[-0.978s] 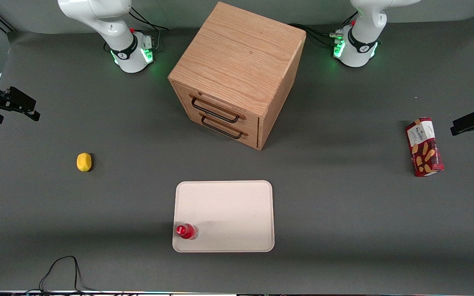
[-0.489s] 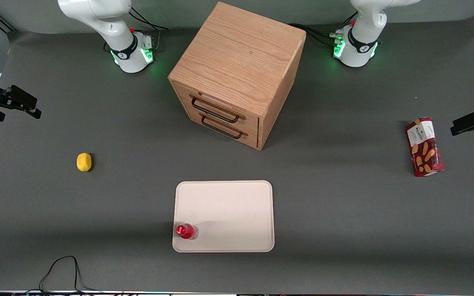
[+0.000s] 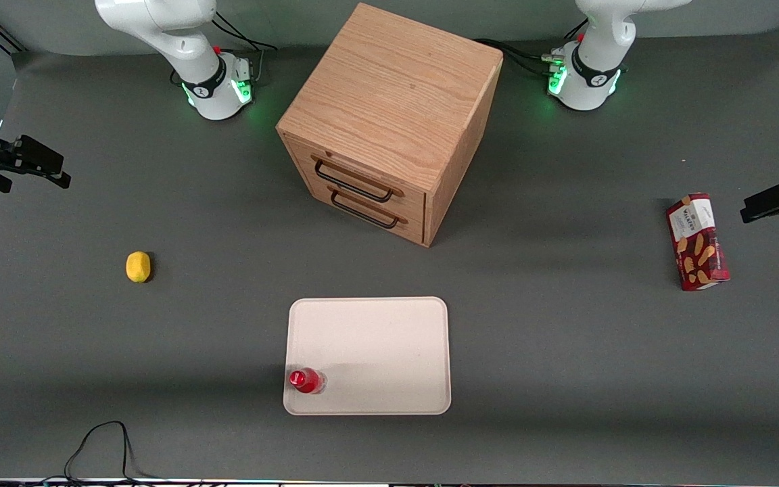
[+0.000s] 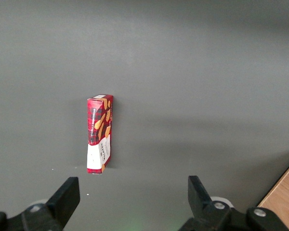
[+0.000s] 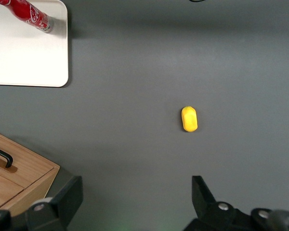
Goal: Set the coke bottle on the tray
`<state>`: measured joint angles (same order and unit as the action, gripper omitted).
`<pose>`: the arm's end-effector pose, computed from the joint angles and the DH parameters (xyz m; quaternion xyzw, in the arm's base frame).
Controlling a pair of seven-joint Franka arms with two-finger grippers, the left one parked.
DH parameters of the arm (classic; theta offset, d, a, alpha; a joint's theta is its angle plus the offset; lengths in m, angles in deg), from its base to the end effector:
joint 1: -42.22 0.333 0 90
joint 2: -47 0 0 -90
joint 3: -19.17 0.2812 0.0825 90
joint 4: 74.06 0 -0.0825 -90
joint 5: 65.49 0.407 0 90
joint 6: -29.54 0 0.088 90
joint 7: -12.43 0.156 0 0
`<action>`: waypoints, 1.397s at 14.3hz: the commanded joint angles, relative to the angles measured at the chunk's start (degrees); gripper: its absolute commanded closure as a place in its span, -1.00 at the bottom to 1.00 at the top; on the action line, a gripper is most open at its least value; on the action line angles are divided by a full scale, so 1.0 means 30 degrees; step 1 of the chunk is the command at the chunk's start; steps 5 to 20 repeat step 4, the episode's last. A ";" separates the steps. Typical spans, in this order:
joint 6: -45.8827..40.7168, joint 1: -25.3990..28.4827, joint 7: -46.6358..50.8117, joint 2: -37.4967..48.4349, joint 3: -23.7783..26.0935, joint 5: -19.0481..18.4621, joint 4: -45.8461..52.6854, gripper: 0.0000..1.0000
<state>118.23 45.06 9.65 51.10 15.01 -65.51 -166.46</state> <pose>0.5555 -0.0139 0.5584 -0.9999 -0.0128 -0.0034 0.0023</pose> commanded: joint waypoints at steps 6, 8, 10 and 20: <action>-0.0647 -0.0712 -0.0098 -0.0313 0.0243 -0.0139 0.0683 -1.00; -0.0647 -0.0712 -0.0098 -0.0313 0.0243 -0.0139 0.0683 -1.00; -0.0647 -0.0712 -0.0098 -0.0313 0.0243 -0.0139 0.0683 -1.00; -0.0647 -0.0712 -0.0098 -0.0313 0.0243 -0.0139 0.0683 -1.00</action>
